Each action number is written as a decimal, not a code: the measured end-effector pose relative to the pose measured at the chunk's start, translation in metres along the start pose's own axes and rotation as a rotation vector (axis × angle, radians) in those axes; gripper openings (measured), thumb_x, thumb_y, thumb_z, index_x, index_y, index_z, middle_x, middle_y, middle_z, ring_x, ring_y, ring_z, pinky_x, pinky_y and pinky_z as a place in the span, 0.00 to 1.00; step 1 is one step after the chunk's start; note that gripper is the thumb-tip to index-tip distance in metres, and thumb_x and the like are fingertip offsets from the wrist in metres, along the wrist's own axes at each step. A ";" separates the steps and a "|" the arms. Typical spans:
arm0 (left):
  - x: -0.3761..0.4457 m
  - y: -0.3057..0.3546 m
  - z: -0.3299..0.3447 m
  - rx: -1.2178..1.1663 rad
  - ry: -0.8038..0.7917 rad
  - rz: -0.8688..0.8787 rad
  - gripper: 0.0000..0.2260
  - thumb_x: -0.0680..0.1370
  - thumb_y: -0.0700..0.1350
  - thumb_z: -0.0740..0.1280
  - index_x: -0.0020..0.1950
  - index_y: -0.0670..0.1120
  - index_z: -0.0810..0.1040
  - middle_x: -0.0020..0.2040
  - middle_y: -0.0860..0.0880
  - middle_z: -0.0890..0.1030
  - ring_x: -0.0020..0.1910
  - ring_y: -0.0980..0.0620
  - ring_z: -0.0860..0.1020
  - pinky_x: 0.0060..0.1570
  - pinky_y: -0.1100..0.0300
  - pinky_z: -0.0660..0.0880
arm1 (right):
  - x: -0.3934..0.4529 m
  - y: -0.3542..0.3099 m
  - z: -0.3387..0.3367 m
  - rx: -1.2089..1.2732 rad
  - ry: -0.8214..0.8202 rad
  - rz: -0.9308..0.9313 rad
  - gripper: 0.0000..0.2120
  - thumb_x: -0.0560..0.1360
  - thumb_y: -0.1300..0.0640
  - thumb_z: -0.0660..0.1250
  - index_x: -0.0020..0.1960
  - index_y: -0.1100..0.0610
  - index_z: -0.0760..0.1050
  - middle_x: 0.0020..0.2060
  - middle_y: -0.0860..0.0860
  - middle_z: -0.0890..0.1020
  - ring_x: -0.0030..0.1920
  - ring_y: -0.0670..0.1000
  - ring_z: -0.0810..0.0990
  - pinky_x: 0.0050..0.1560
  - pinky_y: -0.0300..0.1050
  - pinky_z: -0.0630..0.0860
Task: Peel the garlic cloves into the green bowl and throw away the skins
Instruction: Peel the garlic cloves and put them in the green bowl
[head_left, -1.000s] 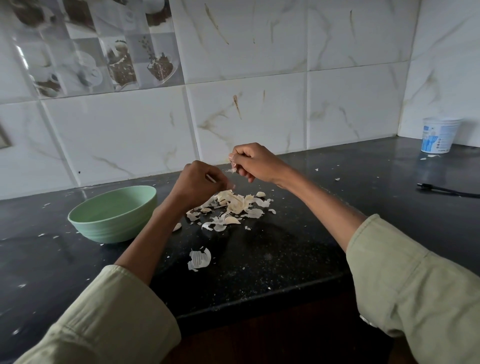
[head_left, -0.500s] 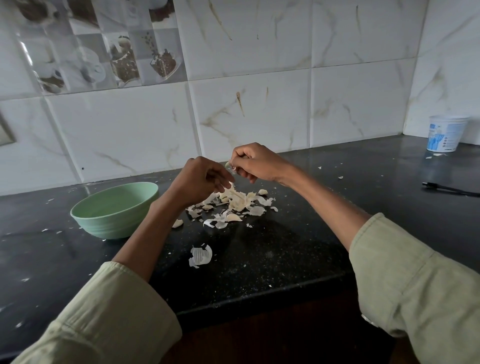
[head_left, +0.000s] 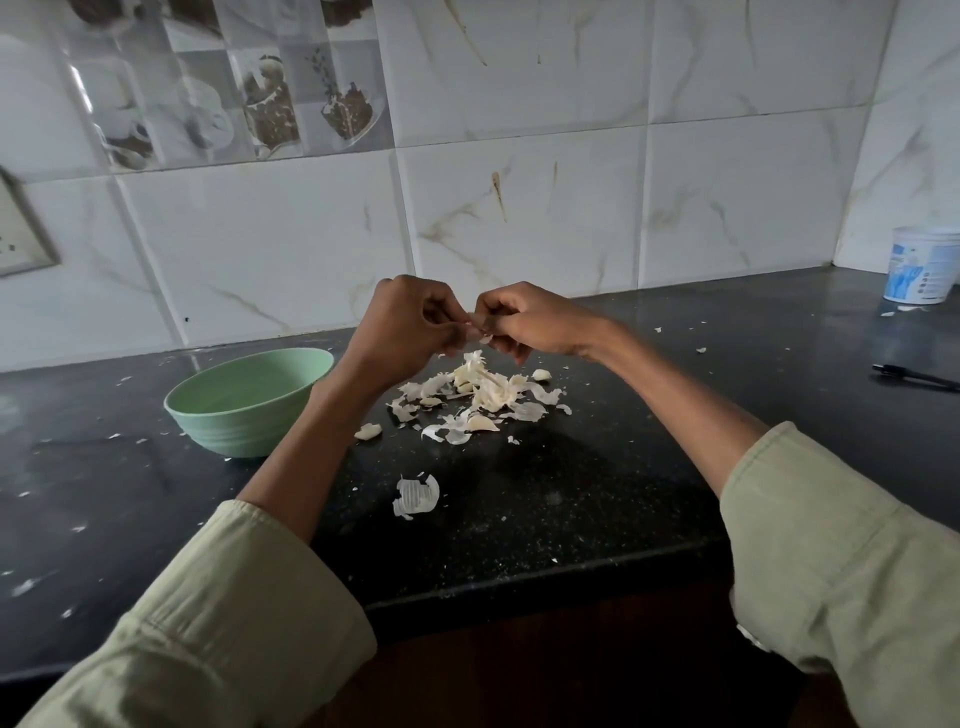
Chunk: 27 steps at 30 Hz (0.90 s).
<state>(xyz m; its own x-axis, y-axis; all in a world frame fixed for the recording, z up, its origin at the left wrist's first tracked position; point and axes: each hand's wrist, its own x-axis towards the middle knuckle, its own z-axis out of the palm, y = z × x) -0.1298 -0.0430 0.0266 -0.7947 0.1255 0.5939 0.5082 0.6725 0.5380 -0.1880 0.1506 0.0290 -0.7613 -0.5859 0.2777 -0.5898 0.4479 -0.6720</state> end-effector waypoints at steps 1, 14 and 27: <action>0.001 0.000 -0.003 0.021 -0.017 -0.002 0.05 0.74 0.40 0.80 0.42 0.42 0.85 0.33 0.47 0.85 0.33 0.49 0.84 0.38 0.60 0.82 | 0.001 0.001 0.000 -0.011 0.008 0.001 0.12 0.85 0.58 0.61 0.44 0.53 0.77 0.34 0.50 0.77 0.34 0.47 0.76 0.37 0.41 0.78; -0.003 0.001 -0.051 0.547 0.182 -0.543 0.06 0.76 0.38 0.57 0.41 0.38 0.70 0.44 0.40 0.72 0.48 0.36 0.72 0.50 0.50 0.67 | 0.001 0.030 -0.011 -0.475 0.020 0.171 0.18 0.81 0.42 0.68 0.39 0.52 0.82 0.36 0.47 0.86 0.33 0.49 0.80 0.39 0.43 0.73; 0.002 -0.014 -0.018 0.291 -0.017 -0.106 0.10 0.73 0.35 0.72 0.40 0.50 0.87 0.36 0.56 0.86 0.38 0.59 0.83 0.42 0.61 0.79 | -0.001 0.031 -0.028 -0.519 -0.101 0.257 0.11 0.72 0.65 0.78 0.51 0.53 0.84 0.45 0.51 0.87 0.51 0.55 0.86 0.52 0.50 0.81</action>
<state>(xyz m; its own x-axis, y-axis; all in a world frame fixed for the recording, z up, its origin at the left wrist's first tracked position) -0.1329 -0.0652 0.0314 -0.8448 0.0543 0.5323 0.3081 0.8627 0.4011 -0.2132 0.1847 0.0270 -0.8831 -0.4646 0.0662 -0.4635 0.8414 -0.2779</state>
